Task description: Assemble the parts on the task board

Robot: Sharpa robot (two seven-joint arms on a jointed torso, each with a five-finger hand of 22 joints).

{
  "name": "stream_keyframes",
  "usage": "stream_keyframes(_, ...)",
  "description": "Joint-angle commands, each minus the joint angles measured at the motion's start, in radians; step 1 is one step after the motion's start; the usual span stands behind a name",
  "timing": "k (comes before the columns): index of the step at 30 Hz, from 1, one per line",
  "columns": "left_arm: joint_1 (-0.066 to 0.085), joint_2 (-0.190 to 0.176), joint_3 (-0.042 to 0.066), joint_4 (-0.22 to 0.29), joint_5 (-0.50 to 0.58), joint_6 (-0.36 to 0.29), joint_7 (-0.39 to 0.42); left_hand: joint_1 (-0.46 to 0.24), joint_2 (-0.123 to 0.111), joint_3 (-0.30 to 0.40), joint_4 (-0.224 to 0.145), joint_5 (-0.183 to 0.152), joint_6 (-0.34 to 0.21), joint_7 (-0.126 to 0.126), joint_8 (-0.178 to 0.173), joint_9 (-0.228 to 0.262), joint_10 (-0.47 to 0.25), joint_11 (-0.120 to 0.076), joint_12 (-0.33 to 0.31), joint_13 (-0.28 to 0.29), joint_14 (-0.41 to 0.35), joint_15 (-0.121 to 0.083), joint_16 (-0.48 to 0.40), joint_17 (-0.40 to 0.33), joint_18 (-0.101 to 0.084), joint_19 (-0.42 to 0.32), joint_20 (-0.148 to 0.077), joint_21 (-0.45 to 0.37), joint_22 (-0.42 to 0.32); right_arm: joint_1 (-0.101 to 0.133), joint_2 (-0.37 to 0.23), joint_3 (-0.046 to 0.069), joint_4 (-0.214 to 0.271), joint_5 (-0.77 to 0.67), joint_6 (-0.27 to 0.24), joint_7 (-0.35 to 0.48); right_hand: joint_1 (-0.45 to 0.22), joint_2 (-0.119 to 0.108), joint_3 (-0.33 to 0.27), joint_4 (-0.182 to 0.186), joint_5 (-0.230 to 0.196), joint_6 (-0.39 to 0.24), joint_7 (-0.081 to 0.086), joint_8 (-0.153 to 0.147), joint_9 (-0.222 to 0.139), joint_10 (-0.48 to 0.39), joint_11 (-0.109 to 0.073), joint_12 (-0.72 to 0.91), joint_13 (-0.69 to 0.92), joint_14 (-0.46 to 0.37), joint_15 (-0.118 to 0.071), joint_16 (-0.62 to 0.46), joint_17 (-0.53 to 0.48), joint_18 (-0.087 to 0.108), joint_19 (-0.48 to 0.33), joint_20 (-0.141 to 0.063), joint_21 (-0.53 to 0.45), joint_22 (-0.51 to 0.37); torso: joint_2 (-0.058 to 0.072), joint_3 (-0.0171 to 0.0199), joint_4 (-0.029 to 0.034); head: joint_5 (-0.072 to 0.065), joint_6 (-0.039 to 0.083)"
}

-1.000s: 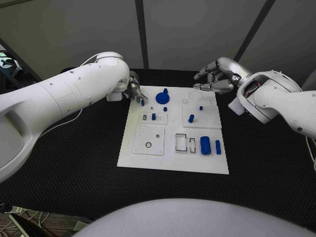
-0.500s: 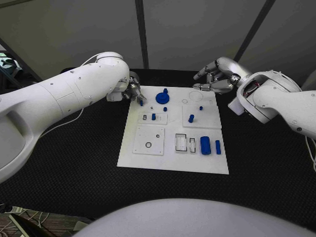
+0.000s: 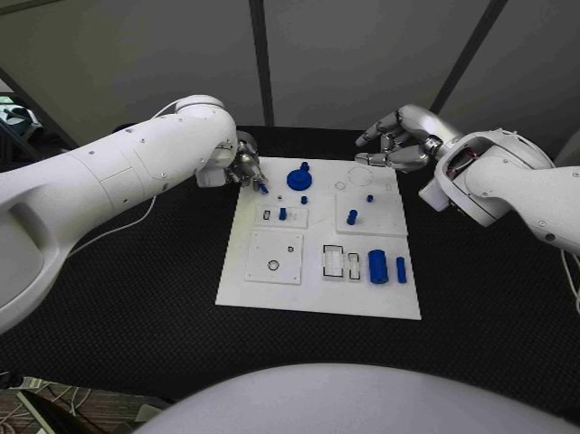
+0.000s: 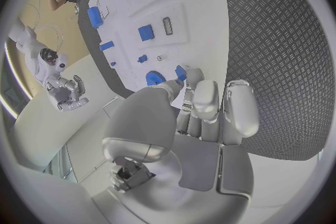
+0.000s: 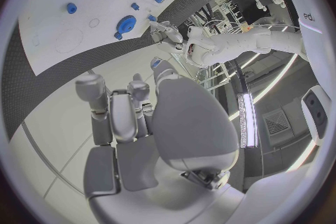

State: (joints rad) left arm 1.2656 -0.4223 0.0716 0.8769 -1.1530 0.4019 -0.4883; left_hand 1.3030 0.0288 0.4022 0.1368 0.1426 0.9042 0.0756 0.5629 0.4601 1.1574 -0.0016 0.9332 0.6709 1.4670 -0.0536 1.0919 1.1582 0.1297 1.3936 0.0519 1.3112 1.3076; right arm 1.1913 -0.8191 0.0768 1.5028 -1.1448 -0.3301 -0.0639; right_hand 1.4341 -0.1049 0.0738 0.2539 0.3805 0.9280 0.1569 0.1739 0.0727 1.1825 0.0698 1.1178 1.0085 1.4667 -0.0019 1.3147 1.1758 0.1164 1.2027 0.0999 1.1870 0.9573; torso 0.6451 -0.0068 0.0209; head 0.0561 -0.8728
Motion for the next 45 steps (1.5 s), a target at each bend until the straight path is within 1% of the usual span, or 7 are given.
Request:
stream_keyframes(1,0.002,-0.007,0.000,0.009,0.045,-0.007,0.007,-0.024,-0.020,0.088,-0.061,0.001,-0.009,-0.003,0.010,0.016,0.008,-0.001,-0.002,-0.002,0.005,-0.008,0.003,0.002,-0.060,0.008,-0.002,0.007,0.051,0.001,0.001,0.001,0.001,0.000,0.004,0.005,-0.002,0.005,0.001,0.003,0.002,-0.002,-0.002,0.006,-0.001,-0.003,-0.004,-0.002,0.001,0.024,-0.009,-0.006,-0.001,0.009,-0.004,0.000,-0.003,-0.001,0.000,0.0001,0.0007,0.002,0.000)
stream_keyframes(7,0.002,-0.032,0.000,0.042,0.052,-0.039,0.009,-0.043,-0.034,0.126,-0.074,0.000,-0.012,-0.005,0.023,0.030,0.014,-0.002,0.002,0.001,0.007,-0.009,0.008,0.006,-0.061,0.011,-0.002,0.009,0.055,0.001,0.000,0.001,0.001,0.000,0.004,0.005,-0.002,0.005,0.001,0.003,0.002,-0.002,-0.002,0.006,-0.001,-0.003,-0.004,-0.002,0.001,0.024,-0.009,-0.006,-0.001,0.009,-0.004,0.000,-0.003,-0.001,-0.001,-0.0002,0.0012,0.004,0.000)
stream_keyframes(18,0.002,-0.120,0.000,0.177,0.048,-0.125,0.016,-0.055,-0.049,0.150,-0.085,-0.002,-0.013,-0.008,0.035,0.041,0.028,-0.005,0.016,0.015,0.009,-0.011,0.012,0.009,-0.063,0.017,-0.004,0.016,0.064,0.001,-0.005,0.001,0.002,0.000,0.002,0.005,-0.002,0.005,0.001,0.004,0.003,-0.002,-0.003,0.006,0.000,-0.004,-0.004,-0.003,0.000,0.024,-0.009,-0.008,-0.003,0.010,-0.004,-0.001,-0.005,-0.002,-0.001,-0.0006,0.0023,0.005,0.000)
stream_keyframes(27,0.000,-0.157,-0.005,0.246,-0.003,-0.174,0.024,-0.058,-0.053,0.155,-0.087,-0.002,-0.012,-0.009,0.038,0.044,0.032,-0.006,0.020,0.020,0.010,-0.012,0.012,0.009,-0.063,0.017,-0.004,0.015,0.064,0.001,-0.007,0.001,0.003,0.000,0.002,0.005,-0.002,0.005,0.001,0.004,0.003,-0.002,-0.003,0.006,0.000,-0.004,-0.004,-0.003,0.000,0.024,-0.009,-0.008,-0.003,0.010,-0.004,-0.001,-0.005,-0.002,0.000,0.0000,-0.0021,0.012,0.000)
stream_keyframes(32,-0.009,-0.180,-0.015,0.296,-0.038,-0.202,0.029,-0.060,-0.056,0.162,-0.088,-0.001,-0.012,-0.010,0.041,0.046,0.035,-0.007,0.023,0.022,0.010,-0.012,0.013,0.010,-0.063,0.019,-0.005,0.017,0.067,0.001,-0.009,0.001,0.003,0.000,0.003,0.005,-0.002,0.005,0.001,0.004,0.003,-0.002,-0.003,0.006,0.000,-0.004,-0.004,-0.003,0.000,0.024,-0.009,-0.008,-0.003,0.010,-0.004,-0.001,-0.005,-0.002,0.000,0.0001,0.0000,0.010,0.000)
stream_keyframes(38,-0.022,-0.207,-0.020,0.347,-0.066,-0.226,0.029,-0.062,-0.061,0.171,-0.090,-0.001,-0.012,-0.011,0.044,0.049,0.039,-0.008,0.026,0.025,0.010,-0.013,0.013,0.011,-0.064,0.020,-0.006,0.019,0.069,0.001,-0.009,0.001,0.003,0.000,0.003,0.005,-0.002,0.005,0.001,0.004,0.003,-0.002,-0.003,0.006,0.000,-0.004,-0.004,-0.003,0.000,0.024,-0.009,-0.008,-0.003,0.010,-0.004,-0.001,-0.005,-0.002,0.000,0.0002,0.0019,0.010,0.000)
stream_keyframes(45,-0.040,-0.237,-0.023,0.406,-0.116,-0.249,0.026,-0.064,-0.064,0.178,-0.091,-0.001,-0.012,-0.012,0.047,0.052,0.041,-0.008,0.027,0.025,0.011,-0.014,0.014,0.011,-0.064,0.021,-0.006,0.019,0.069,0.001,-0.011,0.001,0.003,0.000,0.004,0.006,-0.002,0.005,0.001,0.004,0.003,-0.002,-0.003,0.006,0.000,-0.004,-0.004,-0.003,0.000,0.024,-0.009,-0.008,-0.003,0.010,-0.004,-0.001,-0.005,-0.002,0.000,0.0001,-0.0008,0.012,0.000)
